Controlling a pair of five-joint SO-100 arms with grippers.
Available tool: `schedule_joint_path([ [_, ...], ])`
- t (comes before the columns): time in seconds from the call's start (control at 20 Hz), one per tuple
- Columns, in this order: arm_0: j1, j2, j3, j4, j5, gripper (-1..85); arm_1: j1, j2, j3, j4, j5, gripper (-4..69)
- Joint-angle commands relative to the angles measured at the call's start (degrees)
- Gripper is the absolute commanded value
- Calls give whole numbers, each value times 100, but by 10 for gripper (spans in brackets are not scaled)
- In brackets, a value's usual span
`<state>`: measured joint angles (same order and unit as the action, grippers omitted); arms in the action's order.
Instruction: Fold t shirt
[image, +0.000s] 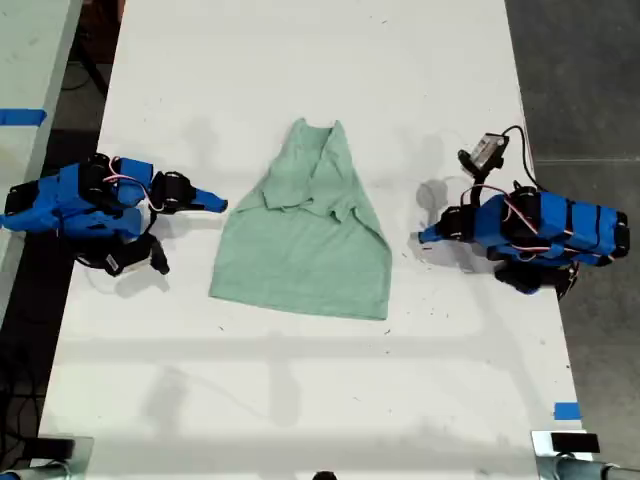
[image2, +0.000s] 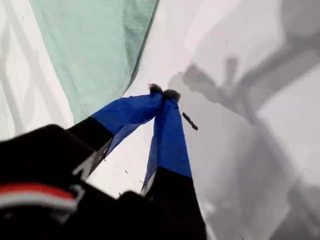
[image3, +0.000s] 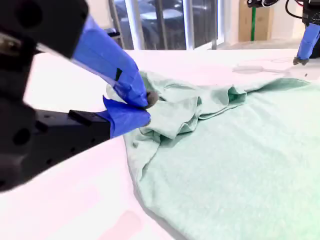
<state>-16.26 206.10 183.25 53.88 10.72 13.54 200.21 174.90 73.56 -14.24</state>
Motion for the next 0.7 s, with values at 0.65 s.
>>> schedule_joint_path([
  [0.65,-97,35,18,-132,62,-1,-9,88,290,-26,-62,1],
])
